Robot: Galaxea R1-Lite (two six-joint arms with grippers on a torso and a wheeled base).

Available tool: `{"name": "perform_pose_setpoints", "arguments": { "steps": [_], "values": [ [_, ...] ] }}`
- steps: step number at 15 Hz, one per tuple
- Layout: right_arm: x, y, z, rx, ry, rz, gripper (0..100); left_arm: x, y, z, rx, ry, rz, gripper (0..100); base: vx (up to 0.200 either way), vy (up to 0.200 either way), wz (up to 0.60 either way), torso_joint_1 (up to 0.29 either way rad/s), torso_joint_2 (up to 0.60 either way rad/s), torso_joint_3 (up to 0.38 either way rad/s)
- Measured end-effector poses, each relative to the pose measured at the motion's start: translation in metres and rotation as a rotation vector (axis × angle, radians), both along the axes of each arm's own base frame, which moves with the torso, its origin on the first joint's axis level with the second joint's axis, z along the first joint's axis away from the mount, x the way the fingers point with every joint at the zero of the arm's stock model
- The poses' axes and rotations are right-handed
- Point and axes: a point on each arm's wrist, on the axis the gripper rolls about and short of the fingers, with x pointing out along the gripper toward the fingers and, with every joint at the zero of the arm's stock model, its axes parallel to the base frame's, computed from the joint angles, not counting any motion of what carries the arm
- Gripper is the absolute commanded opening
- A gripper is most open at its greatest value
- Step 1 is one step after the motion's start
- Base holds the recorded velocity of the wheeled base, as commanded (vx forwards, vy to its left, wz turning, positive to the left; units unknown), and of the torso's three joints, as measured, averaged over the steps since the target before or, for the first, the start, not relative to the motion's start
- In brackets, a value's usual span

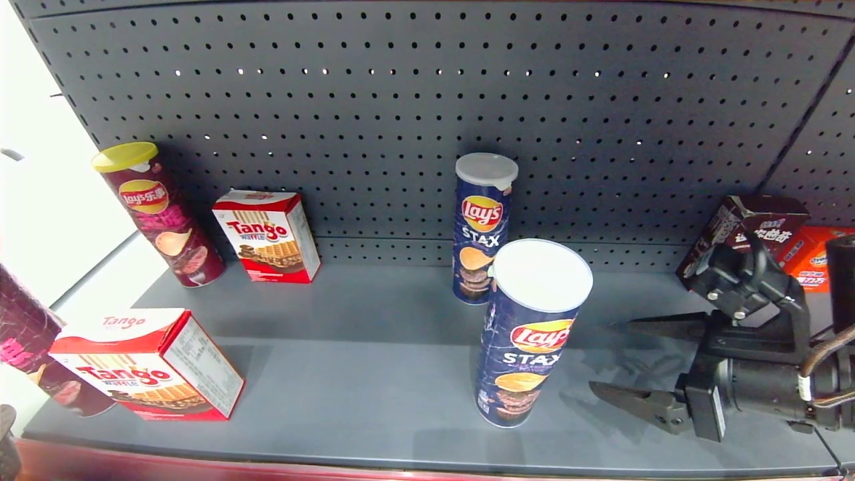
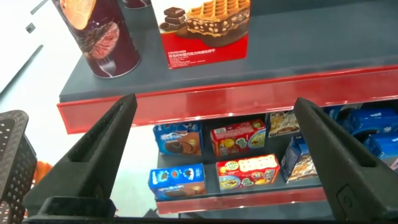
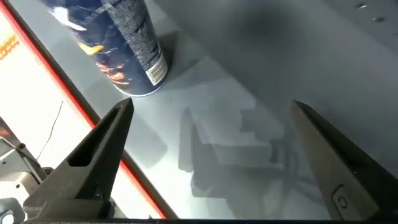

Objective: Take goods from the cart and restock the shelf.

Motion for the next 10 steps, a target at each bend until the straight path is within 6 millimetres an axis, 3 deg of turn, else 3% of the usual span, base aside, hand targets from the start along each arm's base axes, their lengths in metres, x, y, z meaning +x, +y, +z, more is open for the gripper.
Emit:
{"name": "perform_pose_setpoints", "arguments": {
  "steps": [4,10],
  "values": [
    [0.008,0.010,-0.010,-0.030,0.032,0.004,100,0.000,0.000,0.000,0.000,0.001,0.001,100,0.000,0.000,0.00,0.000,0.00,0.000],
    [0.025,0.028,-0.007,-0.040,0.032,0.019,100,0.000,0.000,0.000,0.001,0.001,0.003,100,0.000,0.000,0.00,0.000,0.00,0.000]
  ]
}}
